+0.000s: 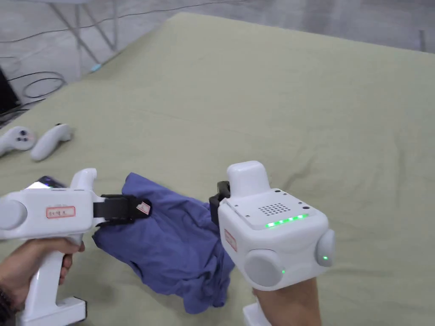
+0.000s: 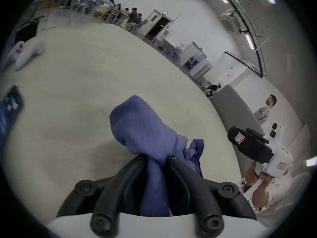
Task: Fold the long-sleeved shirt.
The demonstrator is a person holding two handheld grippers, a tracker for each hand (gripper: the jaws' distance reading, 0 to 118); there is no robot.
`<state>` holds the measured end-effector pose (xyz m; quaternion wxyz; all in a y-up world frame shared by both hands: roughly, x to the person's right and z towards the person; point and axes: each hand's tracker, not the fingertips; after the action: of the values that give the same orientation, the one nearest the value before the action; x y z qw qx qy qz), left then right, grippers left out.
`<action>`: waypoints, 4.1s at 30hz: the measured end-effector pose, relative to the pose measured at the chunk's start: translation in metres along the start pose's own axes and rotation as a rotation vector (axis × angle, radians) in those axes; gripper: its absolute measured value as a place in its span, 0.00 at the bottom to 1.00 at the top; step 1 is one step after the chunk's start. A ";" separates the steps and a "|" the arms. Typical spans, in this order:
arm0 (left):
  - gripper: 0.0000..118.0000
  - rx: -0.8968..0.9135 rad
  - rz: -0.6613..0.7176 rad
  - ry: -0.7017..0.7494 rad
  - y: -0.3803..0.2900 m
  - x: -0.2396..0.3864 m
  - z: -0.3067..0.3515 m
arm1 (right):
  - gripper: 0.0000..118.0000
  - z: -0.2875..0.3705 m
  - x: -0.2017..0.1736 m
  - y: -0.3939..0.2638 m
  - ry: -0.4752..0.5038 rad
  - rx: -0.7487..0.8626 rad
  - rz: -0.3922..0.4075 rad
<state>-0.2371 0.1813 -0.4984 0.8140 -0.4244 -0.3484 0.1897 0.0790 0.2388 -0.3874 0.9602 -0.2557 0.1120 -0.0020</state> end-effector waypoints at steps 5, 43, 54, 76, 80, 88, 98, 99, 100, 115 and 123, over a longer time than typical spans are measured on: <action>0.09 0.029 0.047 0.074 0.023 -0.080 0.028 | 0.04 -0.072 -0.068 0.016 0.069 0.010 0.029; 0.00 0.763 -0.727 0.231 -0.075 0.486 -0.100 | 0.04 0.374 0.260 -0.002 -0.717 0.386 -0.126; 0.00 0.675 -0.667 0.328 -0.133 0.443 -0.123 | 0.04 0.374 0.262 -0.084 -0.824 0.416 -0.101; 0.00 0.654 -0.645 0.305 -0.153 0.427 -0.135 | 0.04 0.359 0.257 -0.111 -0.853 0.385 -0.101; 0.00 0.665 -0.637 0.308 -0.151 0.428 -0.131 | 0.04 0.361 0.257 -0.110 -0.843 0.389 -0.102; 0.00 0.672 -0.640 0.308 -0.150 0.429 -0.131 | 0.04 0.361 0.258 -0.110 -0.840 0.373 -0.108; 1.00 0.755 -0.618 0.309 -0.155 0.424 -0.138 | 1.00 0.345 0.270 -0.119 -0.823 0.403 -0.071; 1.00 0.750 -0.628 0.304 -0.156 0.421 -0.140 | 1.00 0.341 0.273 -0.121 -0.824 0.402 -0.074; 1.00 0.730 -0.633 0.307 -0.155 0.418 -0.142 | 1.00 0.337 0.275 -0.122 -0.838 0.385 -0.087; 1.00 0.657 -0.597 0.252 -0.152 0.429 -0.135 | 1.00 0.361 0.270 -0.119 -0.823 0.384 -0.106; 1.00 0.677 -0.626 0.255 -0.155 0.432 -0.134 | 1.00 0.368 0.265 -0.118 -0.831 0.396 -0.098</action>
<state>0.1583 0.2799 -0.2485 0.9607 -0.0300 -0.2756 -0.0152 0.4231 0.3010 -0.0755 0.9528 -0.0513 -0.2973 0.0337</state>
